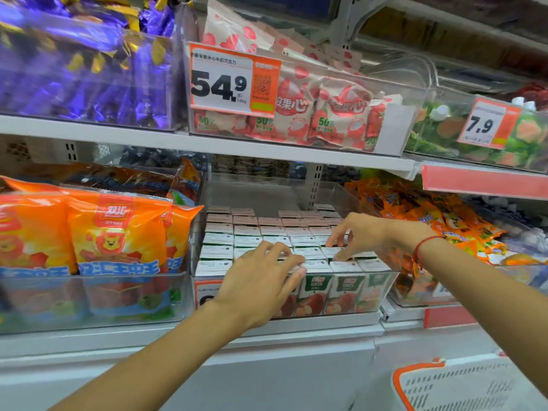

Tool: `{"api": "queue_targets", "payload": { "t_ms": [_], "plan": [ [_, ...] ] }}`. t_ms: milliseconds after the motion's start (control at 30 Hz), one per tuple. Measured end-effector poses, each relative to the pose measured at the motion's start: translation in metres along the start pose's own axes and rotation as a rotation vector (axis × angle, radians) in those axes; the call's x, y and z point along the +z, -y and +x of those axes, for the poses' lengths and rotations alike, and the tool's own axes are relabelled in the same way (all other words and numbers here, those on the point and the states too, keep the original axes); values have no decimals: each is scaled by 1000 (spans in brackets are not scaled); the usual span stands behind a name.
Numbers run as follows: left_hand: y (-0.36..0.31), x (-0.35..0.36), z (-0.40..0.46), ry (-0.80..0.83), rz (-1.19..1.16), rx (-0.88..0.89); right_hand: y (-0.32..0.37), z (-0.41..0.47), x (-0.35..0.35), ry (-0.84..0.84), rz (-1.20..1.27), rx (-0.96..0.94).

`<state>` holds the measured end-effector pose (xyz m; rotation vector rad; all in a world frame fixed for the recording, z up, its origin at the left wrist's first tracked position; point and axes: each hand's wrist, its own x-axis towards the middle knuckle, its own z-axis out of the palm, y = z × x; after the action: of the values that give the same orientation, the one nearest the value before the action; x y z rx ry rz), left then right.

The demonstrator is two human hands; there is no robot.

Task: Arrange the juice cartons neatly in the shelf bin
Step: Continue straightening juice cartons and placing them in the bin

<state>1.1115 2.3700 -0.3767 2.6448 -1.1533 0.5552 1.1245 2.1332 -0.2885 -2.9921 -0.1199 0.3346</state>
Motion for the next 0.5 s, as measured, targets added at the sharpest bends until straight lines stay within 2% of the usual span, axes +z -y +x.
{"api": "queue_targets", "payload": {
  "t_ms": [267, 367, 500],
  "plan": [
    [-1, -1, 1, 19, 37, 8, 6, -5, 6, -11, -240, -63],
    [-1, -2, 3, 19, 42, 11, 2, -14, 4, -60, -206, -84],
    [0, -1, 3, 21, 44, 18, -3, -34, -1, -217, -84, -67]
  ]
}}
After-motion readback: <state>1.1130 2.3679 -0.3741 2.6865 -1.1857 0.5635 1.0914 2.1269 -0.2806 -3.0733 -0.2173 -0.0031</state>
